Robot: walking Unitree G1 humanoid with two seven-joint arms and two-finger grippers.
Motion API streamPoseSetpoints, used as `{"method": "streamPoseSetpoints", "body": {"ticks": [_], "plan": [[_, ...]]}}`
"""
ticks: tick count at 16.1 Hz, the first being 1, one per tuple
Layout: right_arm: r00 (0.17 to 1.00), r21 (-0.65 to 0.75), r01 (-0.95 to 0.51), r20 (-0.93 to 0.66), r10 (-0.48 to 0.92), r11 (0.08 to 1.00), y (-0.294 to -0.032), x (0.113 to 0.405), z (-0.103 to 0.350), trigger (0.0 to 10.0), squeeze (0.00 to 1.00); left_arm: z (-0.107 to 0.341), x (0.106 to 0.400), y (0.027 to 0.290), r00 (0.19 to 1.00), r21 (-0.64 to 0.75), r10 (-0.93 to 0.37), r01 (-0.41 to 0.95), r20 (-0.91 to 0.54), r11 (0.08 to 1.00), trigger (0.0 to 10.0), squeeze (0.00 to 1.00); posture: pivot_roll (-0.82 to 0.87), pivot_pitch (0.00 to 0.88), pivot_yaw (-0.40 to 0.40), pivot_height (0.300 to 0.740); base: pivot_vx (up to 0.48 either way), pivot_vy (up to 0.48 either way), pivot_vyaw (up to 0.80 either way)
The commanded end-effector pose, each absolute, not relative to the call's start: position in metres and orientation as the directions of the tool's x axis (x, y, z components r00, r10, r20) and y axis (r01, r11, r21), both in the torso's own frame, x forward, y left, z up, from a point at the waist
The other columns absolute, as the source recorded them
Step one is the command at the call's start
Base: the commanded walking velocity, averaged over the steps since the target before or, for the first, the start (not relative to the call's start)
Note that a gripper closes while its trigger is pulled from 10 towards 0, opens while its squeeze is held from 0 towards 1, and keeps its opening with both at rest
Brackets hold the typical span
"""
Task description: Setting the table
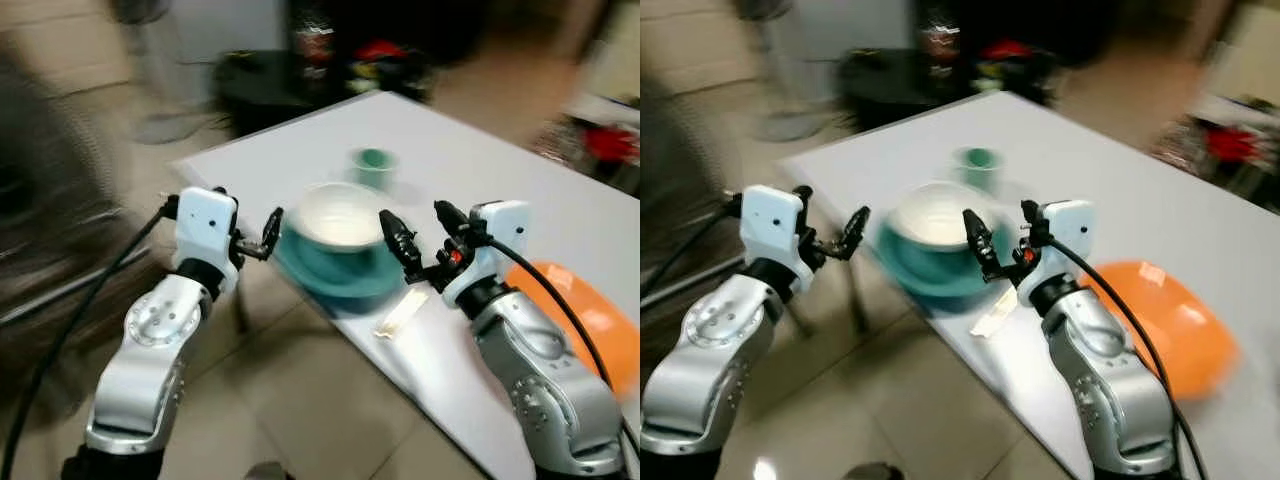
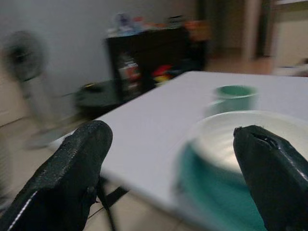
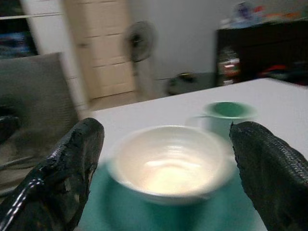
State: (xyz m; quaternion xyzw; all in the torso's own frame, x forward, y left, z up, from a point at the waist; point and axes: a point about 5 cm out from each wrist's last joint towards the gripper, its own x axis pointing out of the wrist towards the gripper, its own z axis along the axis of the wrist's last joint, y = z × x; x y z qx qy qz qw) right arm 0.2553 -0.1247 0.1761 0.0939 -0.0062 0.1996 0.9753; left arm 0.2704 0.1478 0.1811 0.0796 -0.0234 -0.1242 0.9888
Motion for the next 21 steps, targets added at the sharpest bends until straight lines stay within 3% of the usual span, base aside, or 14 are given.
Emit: {"method": "streamPoseSetpoints", "body": {"ticks": [1, 5, 13, 21], "plan": [[0.92, 0.168, -0.391, 0.062, 0.386, 0.905, -0.127, 0.255, 0.179, 10.0, 1.0, 0.182, 0.271, 0.146, 0.965, 0.153, -0.261, 0.255, 0.027, 0.955, 10.0, 0.0, 0.09, 0.0, -0.028, 0.74, 0.0, 0.0, 0.8], [0.931, 0.175, -0.366, 0.064, 0.36, 0.914, -0.13, 0.254, 0.179, 10.0, 1.0, 0.179, 0.27, 0.142, 0.962, 0.147, -0.274, 0.268, 0.015, 0.952, 10.0, 0.0, 0.07, 0.0, -0.024, 0.74, 0.0, 0.314, 0.8], [0.943, 0.206, -0.333, 0.05, 0.33, 0.92, -0.133, 0.257, 0.176, 10.0, 1.0, 0.179, 0.27, 0.148, 0.967, 0.154, -0.256, 0.251, 0.011, 0.956, 10.0, 0.0, 0.09, 0.0, -0.044, 0.74, 0.0, 0.318, 0.0], [0.963, 0.254, -0.259, -0.003, 0.269, 0.932, -0.136, 0.248, 0.158, 10.0, 1.0, 0.166, 0.265, 0.159, 0.96, 0.187, -0.269, 0.278, -0.074, 0.942, 10.0, 0.0, 0.09, 0.0, 0.024, 0.74, 0.0, 0.319, 0.0]]}}
